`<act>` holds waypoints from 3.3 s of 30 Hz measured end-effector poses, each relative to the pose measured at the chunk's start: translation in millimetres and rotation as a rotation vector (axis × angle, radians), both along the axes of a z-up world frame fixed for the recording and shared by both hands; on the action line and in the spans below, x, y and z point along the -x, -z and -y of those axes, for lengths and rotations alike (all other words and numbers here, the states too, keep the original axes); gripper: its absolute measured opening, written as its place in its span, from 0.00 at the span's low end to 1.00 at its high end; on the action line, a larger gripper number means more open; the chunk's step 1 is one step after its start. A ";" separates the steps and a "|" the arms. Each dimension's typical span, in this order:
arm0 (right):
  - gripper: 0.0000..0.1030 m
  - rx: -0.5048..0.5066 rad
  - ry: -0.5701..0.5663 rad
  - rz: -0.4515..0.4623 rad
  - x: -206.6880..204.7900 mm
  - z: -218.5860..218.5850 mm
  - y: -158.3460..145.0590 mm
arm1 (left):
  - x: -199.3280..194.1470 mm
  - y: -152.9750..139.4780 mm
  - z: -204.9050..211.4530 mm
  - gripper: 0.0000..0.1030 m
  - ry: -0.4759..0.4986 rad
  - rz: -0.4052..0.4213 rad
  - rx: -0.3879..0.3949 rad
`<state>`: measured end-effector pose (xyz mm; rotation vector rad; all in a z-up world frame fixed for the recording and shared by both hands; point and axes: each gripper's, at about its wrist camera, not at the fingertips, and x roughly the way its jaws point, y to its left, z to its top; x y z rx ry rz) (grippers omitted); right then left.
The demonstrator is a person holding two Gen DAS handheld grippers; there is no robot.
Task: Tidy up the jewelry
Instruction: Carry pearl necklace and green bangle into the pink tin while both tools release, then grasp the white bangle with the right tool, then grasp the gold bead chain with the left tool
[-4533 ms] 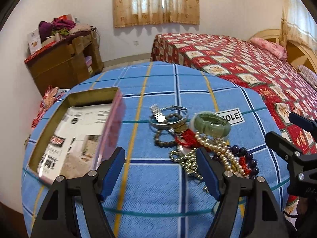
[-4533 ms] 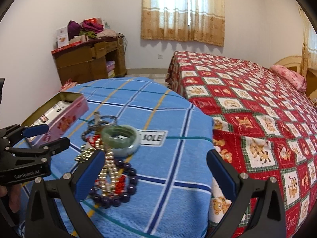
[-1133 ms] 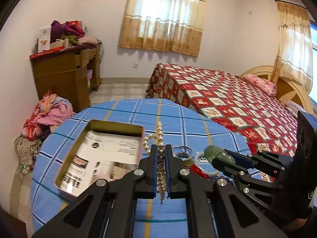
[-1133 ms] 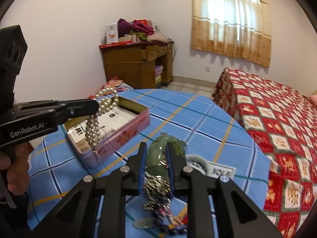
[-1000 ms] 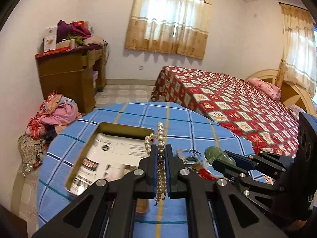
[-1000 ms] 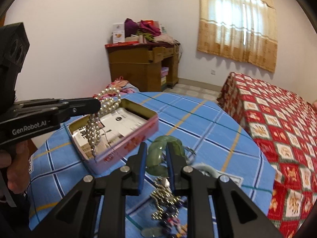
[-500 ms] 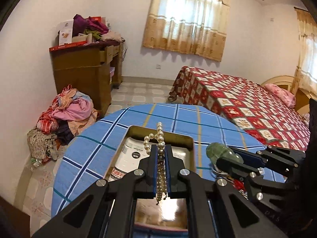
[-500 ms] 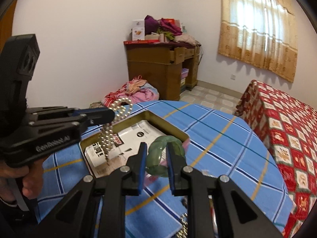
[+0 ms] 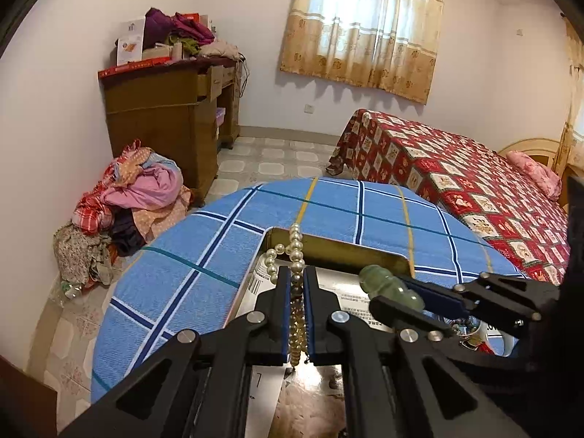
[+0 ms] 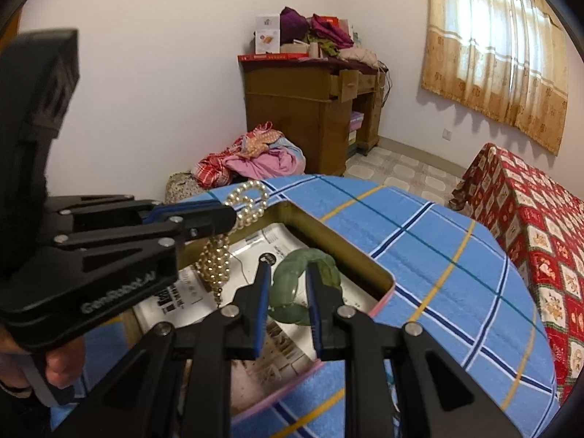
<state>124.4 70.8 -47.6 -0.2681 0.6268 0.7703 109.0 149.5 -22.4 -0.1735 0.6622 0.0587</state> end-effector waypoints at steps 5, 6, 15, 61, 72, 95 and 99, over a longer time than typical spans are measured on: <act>0.21 0.024 0.011 -0.007 -5.7 -7.5 11.3 | -9.4 10.9 -4.5 0.05 -0.011 -0.033 -0.005; 0.21 0.032 0.013 -0.006 -5.9 -8.2 13.0 | -10.5 13.3 -5.1 0.06 -0.011 -0.040 -0.009; 0.30 0.051 0.044 0.014 -4.6 -4.0 16.0 | -13.4 19.3 -0.3 0.19 -0.002 -0.082 -0.035; 0.16 0.149 0.411 -0.159 7.1 179.7 51.5 | 46.1 25.9 153.6 0.72 0.113 -0.056 -0.158; 0.13 0.043 0.486 -0.148 10.2 196.3 41.5 | 39.4 30.0 167.4 0.72 0.166 -0.071 -0.162; 0.13 -0.023 0.479 -0.105 61.1 218.8 19.8 | 61.3 50.3 194.4 0.50 0.286 -0.162 -0.058; 0.13 -0.019 0.481 -0.102 60.8 217.4 19.9 | 53.3 58.5 194.7 0.35 0.339 -0.206 0.010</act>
